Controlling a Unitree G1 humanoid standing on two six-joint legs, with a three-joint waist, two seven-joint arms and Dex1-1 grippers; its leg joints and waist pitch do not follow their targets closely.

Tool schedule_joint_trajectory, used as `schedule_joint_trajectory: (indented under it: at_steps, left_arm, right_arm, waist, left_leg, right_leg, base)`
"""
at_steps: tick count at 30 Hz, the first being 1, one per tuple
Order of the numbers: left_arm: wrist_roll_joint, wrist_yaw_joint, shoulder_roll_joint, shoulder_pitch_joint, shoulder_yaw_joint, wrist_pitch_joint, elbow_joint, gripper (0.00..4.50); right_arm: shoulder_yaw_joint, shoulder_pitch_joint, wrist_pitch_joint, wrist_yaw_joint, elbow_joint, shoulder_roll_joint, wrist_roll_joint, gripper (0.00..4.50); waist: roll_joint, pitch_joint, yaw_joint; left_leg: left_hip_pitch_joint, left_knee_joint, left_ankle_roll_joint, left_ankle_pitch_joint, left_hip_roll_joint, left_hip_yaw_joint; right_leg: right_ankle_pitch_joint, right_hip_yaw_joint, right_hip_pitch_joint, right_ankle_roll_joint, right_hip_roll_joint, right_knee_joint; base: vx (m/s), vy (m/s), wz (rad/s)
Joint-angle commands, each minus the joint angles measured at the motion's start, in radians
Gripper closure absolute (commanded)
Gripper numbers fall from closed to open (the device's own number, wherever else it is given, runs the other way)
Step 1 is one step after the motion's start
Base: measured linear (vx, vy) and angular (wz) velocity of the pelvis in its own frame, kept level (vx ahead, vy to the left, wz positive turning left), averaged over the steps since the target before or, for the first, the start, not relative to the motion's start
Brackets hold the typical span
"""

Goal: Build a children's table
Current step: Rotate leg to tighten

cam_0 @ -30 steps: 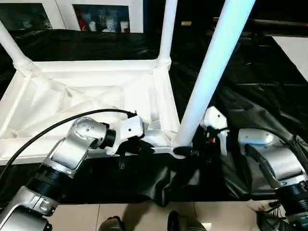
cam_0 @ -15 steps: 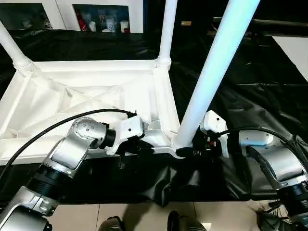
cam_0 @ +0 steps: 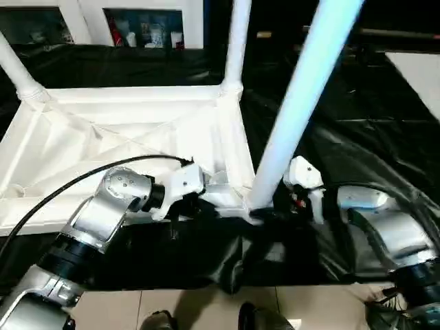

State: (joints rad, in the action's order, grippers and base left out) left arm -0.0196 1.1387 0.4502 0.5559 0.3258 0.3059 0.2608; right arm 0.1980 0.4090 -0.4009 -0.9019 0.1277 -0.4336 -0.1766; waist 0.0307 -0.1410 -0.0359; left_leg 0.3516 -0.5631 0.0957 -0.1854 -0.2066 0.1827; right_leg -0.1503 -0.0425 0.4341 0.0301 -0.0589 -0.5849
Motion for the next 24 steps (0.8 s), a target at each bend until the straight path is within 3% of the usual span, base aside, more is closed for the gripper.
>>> schedule_joint_trajectory:
  at_steps: [1, 3, 5, 7, 8, 11, 18, 19, 22, 24]
  left_arm:
    - [0.036, -0.135, -0.083, 0.029, 0.013, 0.035, 0.093, 4.50]
    - [0.048, -0.194, -0.128, 0.059, 0.009, 0.049, 0.143, 4.50]
    - [0.054, -0.240, -0.162, 0.085, 0.004, 0.051, 0.188, 4.50]
    - [0.064, -0.286, -0.193, 0.111, 0.002, 0.057, 0.232, 4.50]
    - [0.079, -0.346, -0.231, 0.143, 0.001, 0.062, 0.287, 4.50]
    - [0.107, -0.428, -0.285, 0.188, 0.006, 0.049, 0.372, 4.50]
    - [0.146, -0.450, -0.321, 0.210, 0.027, 0.006, 0.429, 4.50]
    - [0.148, -0.440, -0.316, 0.206, 0.031, 0.003, 0.423, 4.50]
    - [0.149, -0.419, -0.300, 0.195, 0.037, -0.002, 0.403, 4.50]
    - [0.150, -0.411, -0.295, 0.194, 0.039, -0.011, 0.404, 4.50]
  right_arm:
    - [-0.060, 0.021, -0.073, 0.254, 0.065, 0.107, 0.039, 1.90]
    - [-0.111, 0.021, -0.103, 0.388, 0.084, 0.188, 0.031, 1.91]
    - [-0.136, 0.016, -0.117, 0.462, 0.095, 0.237, 0.028, 1.91]
    - [-0.149, 0.010, -0.119, 0.521, 0.109, 0.276, 0.031, 1.91]
    - [-0.163, 0.005, -0.109, 0.601, 0.134, 0.323, 0.042, 1.91]
    - [-0.177, 0.010, -0.071, 0.719, 0.193, 0.390, 0.063, 1.91]
    - [-0.146, 0.046, -0.051, 0.719, 0.244, 0.413, 0.100, 1.91]
    - [-0.143, 0.044, -0.044, 0.701, 0.234, 0.409, 0.094, 1.35]
    - [-0.137, 0.037, -0.030, 0.674, 0.202, 0.393, 0.090, 1.21]
    - [-0.139, 0.034, -0.025, 0.672, 0.187, 0.389, 0.090, 0.85]
  waist:
    - [0.006, 0.064, 0.001]
    - [0.010, 0.063, 0.004]
    - [0.004, 0.066, 0.001]
    - [0.006, 0.066, 0.001]
    - [0.000, 0.070, -0.001]
    - [0.000, 0.070, -0.002]
    - [0.000, 0.062, -0.001]
    - [0.001, 0.062, -0.001]
    - [0.001, 0.062, 0.000]
    - [0.002, 0.061, 0.000]
  left_leg:
    - [0.001, 0.054, -0.042, -0.165, -0.007, 0.000]
    - [0.005, 0.058, -0.021, -0.182, -0.003, -0.006]
    - [0.000, 0.059, -0.023, -0.182, -0.005, -0.007]
    - [-0.003, 0.057, -0.030, -0.181, -0.001, -0.001]
    - [-0.002, 0.058, -0.026, -0.174, -0.003, -0.003]
    - [-0.005, 0.058, -0.021, -0.190, -0.002, -0.001]
    - [-0.001, 0.070, -0.031, -0.257, 0.000, -0.009]
    - [-0.004, 0.071, -0.032, -0.276, -0.001, -0.012]
    - [0.000, 0.073, -0.035, -0.269, -0.002, -0.014]
    - [0.001, 0.074, -0.037, -0.271, -0.003, -0.016]
  right_leg:
    - [-0.389, 0.041, -0.061, 0.173, -0.060, 0.074]
    - [-0.475, 0.038, -0.061, 0.125, -0.061, 0.082]
    - [-0.488, 0.039, -0.055, 0.096, -0.062, 0.086]
    - [-0.455, 0.041, -0.048, 0.100, -0.056, 0.089]
    - [-0.427, 0.042, -0.052, 0.110, -0.058, 0.083]
    - [-0.406, 0.041, -0.046, 0.122, -0.055, 0.085]
    - [-0.497, 0.037, -0.048, 0.074, -0.059, 0.099]
    - [-0.557, 0.036, -0.046, 0.053, -0.063, 0.106]
    - [-0.553, 0.036, -0.047, 0.051, -0.062, 0.106]
    - [-0.565, 0.036, -0.045, 0.047, -0.064, 0.108]
  base:
    - [-0.059, -0.003, -0.02]
    - [-0.061, -0.002, -0.05]
    - [0.000, 0.000, 0.00]
    - [0.000, 0.000, 0.00]
    - [0.000, 0.000, 0.00]
    - [0.000, 0.000, 0.00]
    - [0.000, 0.000, 0.00]
    - [0.000, 0.000, 0.00]
    - [0.000, 0.000, 0.00]
    - [0.000, 0.000, 0.00]
